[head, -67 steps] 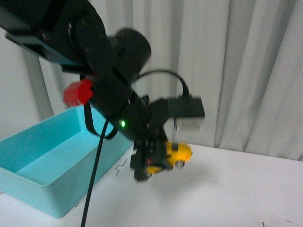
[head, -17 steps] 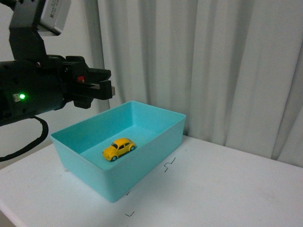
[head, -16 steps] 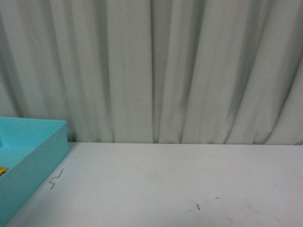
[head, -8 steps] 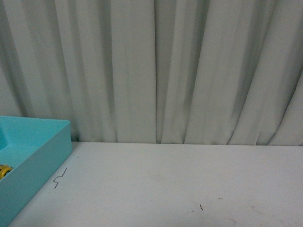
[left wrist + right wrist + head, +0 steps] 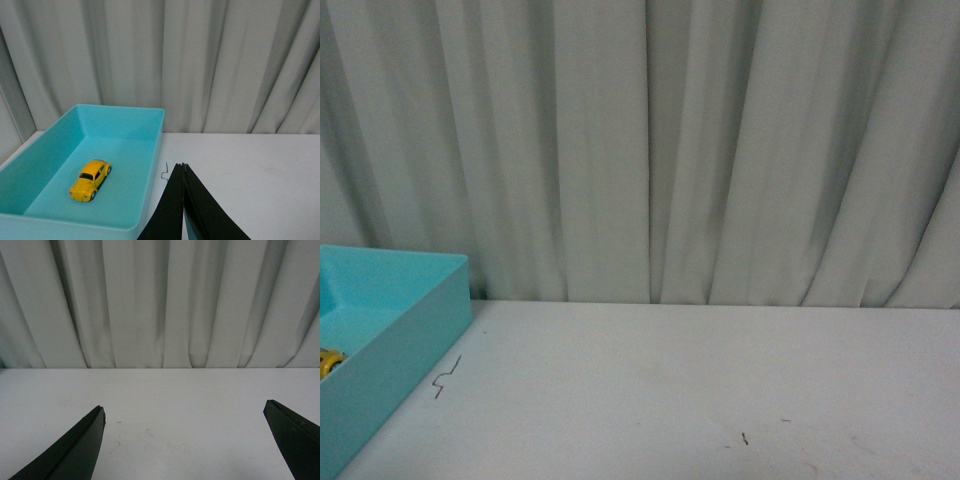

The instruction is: Wind up and store yellow beetle toy

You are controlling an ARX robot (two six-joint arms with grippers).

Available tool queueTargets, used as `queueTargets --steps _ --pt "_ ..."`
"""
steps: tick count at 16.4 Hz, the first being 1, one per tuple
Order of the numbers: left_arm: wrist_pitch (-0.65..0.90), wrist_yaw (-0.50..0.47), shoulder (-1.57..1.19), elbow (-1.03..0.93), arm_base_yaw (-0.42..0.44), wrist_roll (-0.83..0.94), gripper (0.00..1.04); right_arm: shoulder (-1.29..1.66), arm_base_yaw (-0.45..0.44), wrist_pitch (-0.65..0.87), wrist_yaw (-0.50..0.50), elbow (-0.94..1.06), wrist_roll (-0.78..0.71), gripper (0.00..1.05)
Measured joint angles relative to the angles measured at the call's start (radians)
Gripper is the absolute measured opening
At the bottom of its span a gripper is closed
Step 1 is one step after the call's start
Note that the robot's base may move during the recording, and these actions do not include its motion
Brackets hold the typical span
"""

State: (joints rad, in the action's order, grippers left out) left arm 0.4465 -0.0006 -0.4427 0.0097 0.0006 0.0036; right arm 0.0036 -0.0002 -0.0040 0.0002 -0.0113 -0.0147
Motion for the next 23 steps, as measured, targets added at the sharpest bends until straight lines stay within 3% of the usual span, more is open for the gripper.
queueTargets --steps 11,13,18,19,20,23 --pt "-0.267 0.000 0.264 0.000 0.000 0.000 0.02 0.000 0.000 0.000 0.000 0.000 0.000 0.98" --pt "-0.455 0.002 0.396 0.001 0.000 0.000 0.02 0.000 0.000 0.000 0.000 0.000 0.000 0.98" --pt "-0.450 0.000 0.437 0.000 0.000 0.000 0.02 0.000 0.000 0.000 0.000 0.000 0.000 0.98" --pt "-0.450 0.000 0.437 0.000 0.000 -0.002 0.04 0.000 0.000 0.000 0.000 0.000 0.000 0.98" --pt "-0.450 0.000 0.437 0.001 0.000 -0.001 0.13 0.000 0.000 0.000 0.000 0.000 0.000 0.98" --pt "-0.450 0.000 0.437 0.001 0.000 -0.001 0.49 0.000 0.000 0.000 0.000 0.000 0.000 0.98"
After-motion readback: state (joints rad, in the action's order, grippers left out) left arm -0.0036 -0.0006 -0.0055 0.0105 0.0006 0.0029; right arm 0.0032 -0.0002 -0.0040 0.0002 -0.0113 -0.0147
